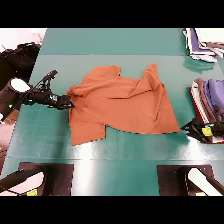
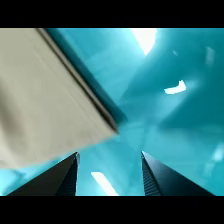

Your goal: Fold the shirts.

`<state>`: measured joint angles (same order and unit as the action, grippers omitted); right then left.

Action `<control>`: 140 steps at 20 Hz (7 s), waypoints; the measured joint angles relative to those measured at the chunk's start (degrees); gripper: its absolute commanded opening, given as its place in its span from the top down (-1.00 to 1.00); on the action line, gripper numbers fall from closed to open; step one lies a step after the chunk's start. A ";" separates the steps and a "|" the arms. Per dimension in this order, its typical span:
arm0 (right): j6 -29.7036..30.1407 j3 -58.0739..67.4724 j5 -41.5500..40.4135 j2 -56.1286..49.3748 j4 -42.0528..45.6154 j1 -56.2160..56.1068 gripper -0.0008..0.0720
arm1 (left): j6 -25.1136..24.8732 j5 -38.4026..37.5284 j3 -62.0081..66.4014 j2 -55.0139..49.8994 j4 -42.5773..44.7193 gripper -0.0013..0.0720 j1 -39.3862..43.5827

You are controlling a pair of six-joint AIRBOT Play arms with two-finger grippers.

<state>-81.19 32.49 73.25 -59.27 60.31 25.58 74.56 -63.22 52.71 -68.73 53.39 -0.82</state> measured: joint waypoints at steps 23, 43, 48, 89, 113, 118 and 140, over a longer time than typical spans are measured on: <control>2.86 48.52 -7.63 19.34 -6.38 -8.90 0.94 | 3.85 -6.03 49.05 20.72 3.45 0.89 -0.02; -2.56 67.52 12.33 -11.80 6.29 -16.92 0.94 | 6.82 -7.82 43.43 0.90 6.01 0.89 0.00; -4.70 61.99 5.51 -25.24 10.34 -22.67 0.94 | 4.52 -4.81 41.16 -16.33 5.97 0.89 0.00; -5.90 45.51 0.42 -11.69 14.27 -29.00 -0.07 | 14.16 -11.23 -20.22 18.32 16.52 -0.70 -2.93; -5.70 7.85 8.76 5.55 12.24 -7.85 -0.09 | 5.49 -4.28 -22.43 21.00 -4.24 0.89 -2.10; -4.74 -6.67 3.17 9.05 4.31 -1.73 -0.08 | 5.11 -4.50 -21.53 21.00 -4.35 0.89 -2.10; -4.26 5.11 14.29 17.68 13.49 -17.40 0.95 | 12.50 -23.89 -19.21 36.61 4.17 0.90 -2.08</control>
<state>-85.45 37.60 87.55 -41.58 73.80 8.19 87.07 -87.11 33.50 -32.12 57.56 -2.90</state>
